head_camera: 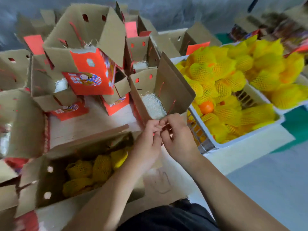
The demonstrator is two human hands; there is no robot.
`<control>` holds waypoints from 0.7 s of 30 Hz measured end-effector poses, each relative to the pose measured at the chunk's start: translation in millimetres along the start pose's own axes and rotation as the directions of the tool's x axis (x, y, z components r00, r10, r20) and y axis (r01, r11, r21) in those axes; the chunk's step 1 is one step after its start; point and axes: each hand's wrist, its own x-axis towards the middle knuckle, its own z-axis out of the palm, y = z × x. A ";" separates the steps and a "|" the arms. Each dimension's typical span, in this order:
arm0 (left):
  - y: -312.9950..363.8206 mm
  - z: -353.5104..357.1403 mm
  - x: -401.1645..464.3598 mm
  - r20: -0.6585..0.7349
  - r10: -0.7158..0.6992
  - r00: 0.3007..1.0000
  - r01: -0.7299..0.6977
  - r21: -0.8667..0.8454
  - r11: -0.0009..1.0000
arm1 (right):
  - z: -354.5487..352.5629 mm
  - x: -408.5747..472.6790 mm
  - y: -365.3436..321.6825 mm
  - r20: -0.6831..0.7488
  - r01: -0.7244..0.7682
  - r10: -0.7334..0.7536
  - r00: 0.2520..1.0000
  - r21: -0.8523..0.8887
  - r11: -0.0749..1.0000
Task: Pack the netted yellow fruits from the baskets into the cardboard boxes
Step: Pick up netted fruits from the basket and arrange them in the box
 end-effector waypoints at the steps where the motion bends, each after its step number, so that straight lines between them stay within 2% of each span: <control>1: 8.1 18.9 8.1 0.031 0.009 0.999 -0.009 0.001 1.000 | -13.7 3.5 13.6 -0.037 -0.012 0.012 0.999 0.003 1.000; 5: 43.1 94.3 41.2 0.080 0.052 0.995 -0.055 0.040 0.998 | -77.1 15.1 66.9 -0.134 -0.046 0.053 0.990 0.049 0.998; 9: 67.5 162.9 86.9 0.043 0.117 0.992 -0.123 0.199 0.972 | -143.5 34.4 125.6 -0.176 -0.079 0.075 0.981 -0.017 0.997; 11: 66.2 188.1 112.1 0.054 0.156 0.986 -0.165 0.342 0.925 | -169.9 49.1 156.0 -0.080 -0.125 0.113 0.990 -0.169 0.978; 12: 62.1 196.2 122.6 0.061 0.164 0.985 -0.174 0.449 0.877 | -180.7 56.3 170.7 0.012 -0.170 0.183 0.983 -0.315 0.934; 14: 52.6 204.3 133.5 0.057 0.176 0.983 -0.167 0.688 0.706 | -195.9 66.5 193.6 0.183 -0.220 0.401 0.898 -0.601 0.769; 15: 48.2 206.5 134.5 0.049 0.190 0.981 -0.162 0.750 0.642 | -200.9 69.6 202.7 0.241 -0.211 0.472 0.848 -0.663 0.718; 16: 45.2 208.1 134.3 0.035 0.206 0.978 -0.158 0.770 0.618 | -203.0 72.3 210.2 0.285 -0.187 0.494 0.821 -0.684 0.705; 18: 42.4 209.4 135.1 -0.002 0.223 0.975 -0.141 0.767 0.625 | -200.3 75.6 219.2 0.335 -0.100 0.459 0.823 -0.710 0.697; 21: 43.9 211.1 137.4 -0.035 0.221 0.975 -0.108 0.791 0.602 | -191.0 74.3 224.7 0.301 0.005 0.338 0.892 -0.754 0.657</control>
